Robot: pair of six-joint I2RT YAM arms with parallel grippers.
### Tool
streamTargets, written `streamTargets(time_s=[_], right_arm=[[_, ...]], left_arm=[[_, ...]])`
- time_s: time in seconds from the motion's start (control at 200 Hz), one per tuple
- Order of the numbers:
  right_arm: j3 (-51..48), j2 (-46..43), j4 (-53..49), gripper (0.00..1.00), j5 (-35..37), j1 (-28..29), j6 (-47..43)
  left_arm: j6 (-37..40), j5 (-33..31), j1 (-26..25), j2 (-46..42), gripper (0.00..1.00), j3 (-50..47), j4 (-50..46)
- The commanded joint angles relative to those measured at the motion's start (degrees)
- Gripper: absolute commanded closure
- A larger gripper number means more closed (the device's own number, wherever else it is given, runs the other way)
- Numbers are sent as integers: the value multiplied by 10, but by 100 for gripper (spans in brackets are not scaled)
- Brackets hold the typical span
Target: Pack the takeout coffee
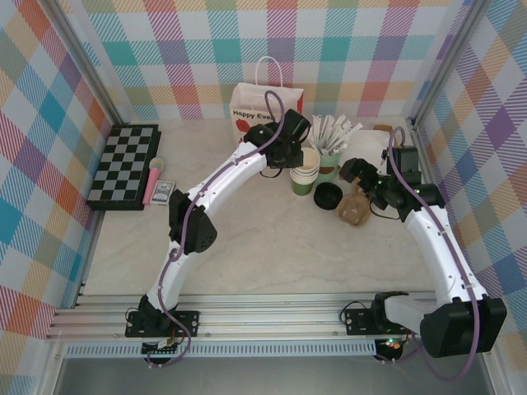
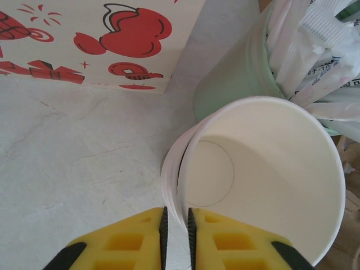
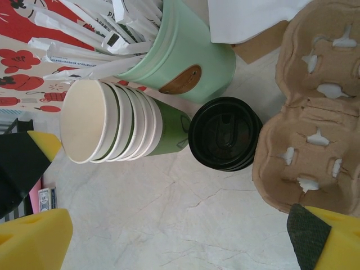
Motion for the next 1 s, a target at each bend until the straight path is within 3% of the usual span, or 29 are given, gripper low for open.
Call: streamTargets(time_s=[0.0,0.16,0.33,0.72,0.995], right_arm=[[-3,2,-6,0,6,0,-13],[-5,-1,-7,0,9,0,-15],[-5,-1,-9,0,9,0,-18],[-7,-1,-8,0,7,0,-19],[-7,-1,-8,0,7,0,-19]], left_arm=[[10,-9,-8,21,76,24,-20],[12,-1,-7,37,76,42,-25],[13,0,-7,38,83,47,-24],[23,-4,-7,35,82,55,-35],[25,0,-8,36,93,57,-33]])
